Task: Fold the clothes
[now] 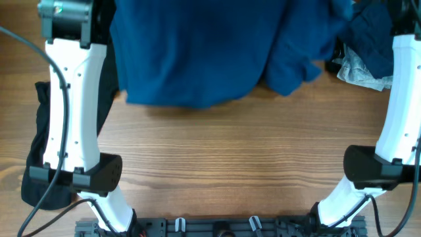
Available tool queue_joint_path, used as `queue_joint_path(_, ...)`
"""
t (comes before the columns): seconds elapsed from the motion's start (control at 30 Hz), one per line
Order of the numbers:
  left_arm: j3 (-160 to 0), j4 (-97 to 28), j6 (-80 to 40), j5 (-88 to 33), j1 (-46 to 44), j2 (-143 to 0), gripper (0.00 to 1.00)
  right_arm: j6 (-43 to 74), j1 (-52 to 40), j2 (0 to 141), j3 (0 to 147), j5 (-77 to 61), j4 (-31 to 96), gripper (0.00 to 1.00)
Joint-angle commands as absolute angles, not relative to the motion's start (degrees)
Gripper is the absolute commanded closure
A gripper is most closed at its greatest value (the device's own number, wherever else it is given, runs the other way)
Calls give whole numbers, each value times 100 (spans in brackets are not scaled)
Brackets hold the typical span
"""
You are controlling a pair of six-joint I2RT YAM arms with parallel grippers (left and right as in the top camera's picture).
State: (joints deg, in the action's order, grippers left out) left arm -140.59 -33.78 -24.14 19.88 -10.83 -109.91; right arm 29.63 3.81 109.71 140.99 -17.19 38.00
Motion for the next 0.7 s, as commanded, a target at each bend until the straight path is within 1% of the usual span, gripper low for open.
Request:
queue_joint_path(0.0,-14291,-3264,-1732,2244,-1015,-10366,96,2923,775,10481,14418,-2082,3774,90)
queue_joint_path(0.03,-14291,-3398,-1732,2244,-1015,-10276,96,2923,847,10407,14418,-2095,3918,90)
queue_joint_path(0.13,-14291,-4799,-2032,2235,-1037,-10016,96,2650,904,10291,14418,-1949,4987,91)
queue_joint_path(0.17,-14289,-5186,-2095,2206,-1039,-10018,93,2609,904,10289,14416,-1872,5349,91)
queue_joint_path(0.2,-14263,-5741,-2285,2152,-1037,-10055,84,2545,902,10294,14405,-1846,5765,85)
queue_joint_path(0.23,-14252,-6237,-2368,1984,-1037,-10110,50,2545,875,10307,14387,-1846,6198,78)
queue_joint_path(0.27,-14252,-6582,-2521,1863,-1037,-10156,36,2541,832,10320,14387,-1846,6493,73)
queue_joint_path(0.3,-14252,-6958,-2775,1800,-1037,-10221,6,2543,735,10363,14387,-1848,6866,67)
queue_joint_path(0.33,-14252,-7231,-2947,1800,-1037,-10296,0,2526,648,10381,14387,-1848,7078,62)
queue_joint_path(0.4,-14252,-7850,-3420,1800,-1037,-10455,1,2401,373,10473,14387,-1870,7422,44)
queue_joint_path(0.43,-14252,-8068,-3568,1802,-1037,-10536,0,2397,213,10549,14387,-1940,7494,30)
queue_joint_path(0.5,-14252,-8582,-3975,1806,-1031,-10735,0,2414,-161,10759,14387,-2001,7505,16)
queue_joint_path(0.57,-14250,-9085,-4418,1846,-987,-10991,0,2451,-633,11146,14387,-2003,7432,9)
queue_joint_path(0.67,-14250,-9461,-4766,1874,-716,-11437,0,2591,-1146,11952,14387,-2001,7199,7)
